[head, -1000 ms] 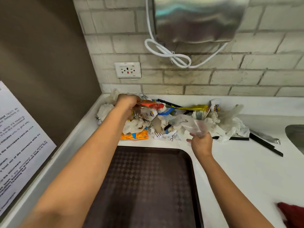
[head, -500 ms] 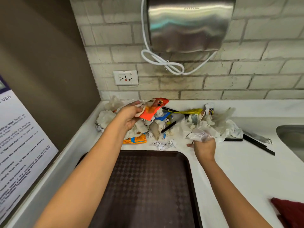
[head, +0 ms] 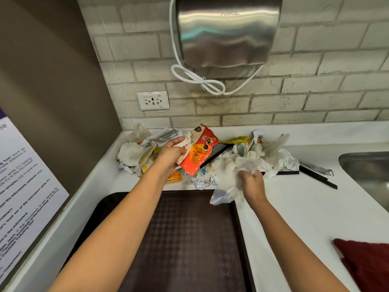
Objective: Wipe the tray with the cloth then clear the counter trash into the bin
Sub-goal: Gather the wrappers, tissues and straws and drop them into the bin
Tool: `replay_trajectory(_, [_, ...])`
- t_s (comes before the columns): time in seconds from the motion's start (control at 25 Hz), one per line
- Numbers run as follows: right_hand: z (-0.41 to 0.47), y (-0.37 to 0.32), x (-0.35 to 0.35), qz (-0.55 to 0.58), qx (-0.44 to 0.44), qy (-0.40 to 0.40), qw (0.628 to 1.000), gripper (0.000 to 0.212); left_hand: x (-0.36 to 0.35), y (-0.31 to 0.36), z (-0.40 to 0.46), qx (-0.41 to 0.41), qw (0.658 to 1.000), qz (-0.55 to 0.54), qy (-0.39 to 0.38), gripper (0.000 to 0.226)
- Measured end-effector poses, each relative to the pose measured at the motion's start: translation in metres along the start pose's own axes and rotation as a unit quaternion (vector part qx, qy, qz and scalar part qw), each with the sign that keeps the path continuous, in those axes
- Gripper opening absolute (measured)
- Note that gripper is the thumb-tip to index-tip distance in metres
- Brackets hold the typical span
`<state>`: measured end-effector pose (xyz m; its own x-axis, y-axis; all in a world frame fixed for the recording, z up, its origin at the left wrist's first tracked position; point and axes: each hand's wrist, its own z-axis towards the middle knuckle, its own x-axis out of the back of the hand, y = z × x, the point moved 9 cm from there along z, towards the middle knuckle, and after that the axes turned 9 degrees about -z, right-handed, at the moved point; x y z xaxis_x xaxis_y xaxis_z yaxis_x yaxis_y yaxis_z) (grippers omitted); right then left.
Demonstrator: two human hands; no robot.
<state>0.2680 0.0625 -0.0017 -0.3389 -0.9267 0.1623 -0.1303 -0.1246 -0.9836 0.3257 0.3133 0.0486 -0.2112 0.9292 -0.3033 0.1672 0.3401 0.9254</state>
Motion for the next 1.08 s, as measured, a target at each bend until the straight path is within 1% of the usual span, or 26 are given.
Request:
replay_trajectory(0.08, [0.000, 0.004, -0.021, -0.007, -0.040, -0.069, 0.997, 0.034, -0.013, -0.010, -0.002, -0.007, 1.000, -0.016, -0.017, 0.042])
replay_trajectory(0.12, [-0.001, 0.003, -0.034, 0.001, -0.051, -0.112, 0.992, 0.035, -0.019, -0.017, -0.002, -0.006, 0.999, -0.023, -0.025, 0.042])
replay_trajectory(0.2, [-0.003, -0.004, -0.059, 0.044, -0.058, -0.180, 0.981, 0.029, -0.026, -0.030, -0.001, 0.001, 0.999, -0.032, -0.030, 0.039])
replay_trajectory(0.24, [-0.002, -0.006, -0.065, 0.066, -0.066, -0.184, 0.978, 0.025, -0.027, -0.037, 0.001, 0.004, 0.999, -0.036, -0.024, 0.036])
replay_trajectory(0.28, [0.001, -0.005, -0.068, 0.076, -0.075, -0.169, 0.980, 0.020, -0.026, -0.043, 0.003, 0.004, 0.999, -0.042, -0.011, 0.031])
replay_trajectory(0.36, [0.008, -0.002, -0.068, 0.057, -0.087, -0.122, 0.987, 0.006, -0.018, -0.053, 0.009, 0.004, 0.999, -0.042, 0.027, 0.024])
replay_trajectory(0.44, [0.013, 0.002, -0.067, 0.037, -0.086, -0.098, 0.991, 0.008, -0.010, -0.062, 0.015, 0.009, 0.998, -0.030, 0.059, 0.024])
replay_trajectory(0.52, [0.015, 0.006, -0.069, 0.034, -0.085, -0.096, 0.991, 0.006, -0.005, -0.065, 0.017, 0.003, 0.996, -0.036, 0.076, 0.021])
replay_trajectory(0.56, [0.015, 0.008, -0.071, 0.031, -0.087, -0.101, 0.991, 0.009, -0.004, -0.063, 0.018, -0.012, 0.996, -0.039, 0.080, 0.019])
replay_trajectory(0.6, [0.015, 0.011, -0.073, 0.034, -0.095, -0.106, 0.989, 0.017, -0.004, -0.059, 0.018, -0.036, 0.996, -0.026, 0.078, 0.018])
replay_trajectory(0.68, [0.012, 0.015, -0.080, 0.073, -0.122, -0.134, 0.981, 0.028, -0.009, -0.048, 0.016, -0.104, 0.992, 0.052, 0.056, 0.013])
replay_trajectory(0.72, [0.011, 0.016, -0.085, 0.100, -0.134, -0.159, 0.973, 0.031, -0.013, -0.044, 0.014, -0.133, 0.986, 0.096, 0.043, 0.012])
replay_trajectory(0.8, [0.011, 0.016, -0.091, 0.138, -0.145, -0.200, 0.959, 0.034, -0.015, -0.038, 0.011, -0.176, 0.971, 0.154, 0.042, 0.013])
replay_trajectory(0.88, [0.014, 0.018, -0.090, 0.156, -0.154, -0.210, 0.953, 0.034, -0.013, -0.032, 0.009, -0.215, 0.957, 0.185, 0.055, 0.012])
replay_trajectory(0.92, [0.016, 0.019, -0.089, 0.152, -0.154, -0.207, 0.954, 0.032, -0.016, -0.031, 0.009, -0.226, 0.953, 0.196, 0.046, 0.011])
replay_trajectory(0.96, [0.017, 0.020, -0.088, 0.141, -0.151, -0.199, 0.958, 0.028, -0.021, -0.033, 0.008, -0.224, 0.954, 0.198, 0.020, 0.012])
replay_trajectory(1.04, [0.021, 0.020, -0.083, 0.132, -0.135, -0.166, 0.968, 0.014, -0.033, -0.042, 0.008, -0.193, 0.964, 0.177, -0.033, 0.014])
replay_trajectory(1.08, [0.023, 0.020, -0.081, 0.135, -0.130, -0.145, 0.972, 0.013, -0.034, -0.045, 0.008, -0.178, 0.970, 0.164, -0.031, 0.013])
